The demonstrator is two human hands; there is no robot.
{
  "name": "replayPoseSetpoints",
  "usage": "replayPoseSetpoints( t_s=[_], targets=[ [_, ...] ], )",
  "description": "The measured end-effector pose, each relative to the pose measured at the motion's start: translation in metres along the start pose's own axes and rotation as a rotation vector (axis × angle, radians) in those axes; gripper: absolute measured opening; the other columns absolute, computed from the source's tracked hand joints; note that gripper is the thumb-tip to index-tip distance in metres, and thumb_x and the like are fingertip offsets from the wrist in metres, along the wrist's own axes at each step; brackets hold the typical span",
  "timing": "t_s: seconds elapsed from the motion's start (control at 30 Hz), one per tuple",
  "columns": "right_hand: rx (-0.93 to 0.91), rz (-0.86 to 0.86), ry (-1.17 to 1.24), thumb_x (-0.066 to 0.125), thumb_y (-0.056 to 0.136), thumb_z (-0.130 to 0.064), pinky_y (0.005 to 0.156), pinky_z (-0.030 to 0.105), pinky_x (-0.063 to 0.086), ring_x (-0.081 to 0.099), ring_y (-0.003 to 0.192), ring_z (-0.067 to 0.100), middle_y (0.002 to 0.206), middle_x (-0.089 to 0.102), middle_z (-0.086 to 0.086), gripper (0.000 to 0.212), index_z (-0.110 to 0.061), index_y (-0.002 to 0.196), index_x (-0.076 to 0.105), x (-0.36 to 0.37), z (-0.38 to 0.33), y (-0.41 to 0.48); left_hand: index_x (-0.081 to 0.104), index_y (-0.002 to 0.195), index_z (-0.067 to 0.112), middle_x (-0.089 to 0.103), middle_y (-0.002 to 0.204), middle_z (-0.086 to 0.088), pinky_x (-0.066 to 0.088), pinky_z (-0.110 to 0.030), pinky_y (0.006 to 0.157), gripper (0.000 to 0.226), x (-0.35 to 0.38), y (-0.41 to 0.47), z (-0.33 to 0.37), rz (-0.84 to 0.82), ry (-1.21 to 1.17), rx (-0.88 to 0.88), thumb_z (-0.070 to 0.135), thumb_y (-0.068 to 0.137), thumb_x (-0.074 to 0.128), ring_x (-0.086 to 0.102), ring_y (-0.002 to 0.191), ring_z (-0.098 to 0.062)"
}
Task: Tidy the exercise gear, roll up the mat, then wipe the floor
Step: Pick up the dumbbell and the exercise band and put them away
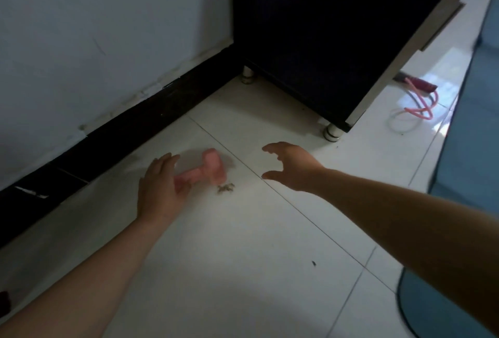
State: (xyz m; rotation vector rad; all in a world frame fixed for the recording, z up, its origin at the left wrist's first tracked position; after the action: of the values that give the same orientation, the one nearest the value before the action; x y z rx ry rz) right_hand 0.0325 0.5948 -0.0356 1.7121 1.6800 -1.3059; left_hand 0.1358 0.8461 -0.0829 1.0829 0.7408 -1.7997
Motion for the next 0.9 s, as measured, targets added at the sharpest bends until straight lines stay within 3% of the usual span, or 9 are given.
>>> replayPoseSetpoints(
  t_s=[0.27, 0.47, 0.6, 0.9],
  targets=[
    [-0.014, -0.006, -0.035, 0.067, 0.081, -0.042, 0.098, 0.028, 0.041, 0.049, 0.119, 0.016, 0.136, 0.049, -0.001, 0.062, -0.024, 0.135, 0.043, -0.055, 0.034, -0.048, 0.050, 0.129, 0.004, 0.048, 0.137, -0.014, 0.033, -0.035, 0.107, 0.050, -0.006, -0.002, 0.099, -0.035, -0.126, 0.205, 0.022, 0.086, 0.065, 0.044, 0.127, -0.029],
    [0.034, 0.024, 0.009, 0.064, 0.082, -0.046, 0.100, 0.028, 0.039, 0.048, 0.121, 0.016, 0.138, 0.048, -0.002, 0.061, -0.024, 0.135, 0.043, -0.081, 0.092, -0.091, 0.041, 0.138, 0.012, 0.038, 0.147, -0.005, 0.026, -0.032, 0.112, 0.052, -0.001, -0.001, 0.191, -0.187, 0.120, 0.488, 0.033, 0.092, 0.054, 0.033, 0.135, -0.019],
    [0.079, 0.106, 0.109, 0.064, 0.082, -0.045, 0.098, 0.026, 0.038, 0.048, 0.120, 0.016, 0.136, 0.049, -0.003, 0.060, -0.023, 0.134, 0.044, -0.102, 0.137, -0.118, 0.034, 0.142, 0.019, 0.029, 0.151, 0.001, 0.022, -0.028, 0.111, 0.051, 0.001, 0.003, 0.266, -0.278, 0.259, 0.579, 0.037, 0.095, 0.046, 0.027, 0.138, -0.015],
    [0.207, 0.307, 0.307, 0.061, 0.085, -0.046, 0.098, 0.031, 0.040, 0.048, 0.119, 0.020, 0.134, 0.050, 0.001, 0.056, -0.019, 0.132, 0.046, -0.135, 0.249, -0.150, 0.044, 0.132, 0.023, 0.047, 0.134, 0.005, 0.044, -0.035, 0.096, 0.044, 0.054, 0.012, 0.422, -0.350, 0.401, 0.667, 0.043, 0.093, 0.047, 0.048, 0.119, -0.016]
  ],
)
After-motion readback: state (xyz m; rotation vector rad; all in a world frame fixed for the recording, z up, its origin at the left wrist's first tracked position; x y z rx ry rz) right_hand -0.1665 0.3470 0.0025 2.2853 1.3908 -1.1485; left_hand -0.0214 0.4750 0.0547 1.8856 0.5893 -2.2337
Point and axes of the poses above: each hand's wrist, its own y-axis towards the middle knuckle, its own x-axis out of the palm, z = x × y, the point moved 2 cm from there along y, towards the middle knuckle
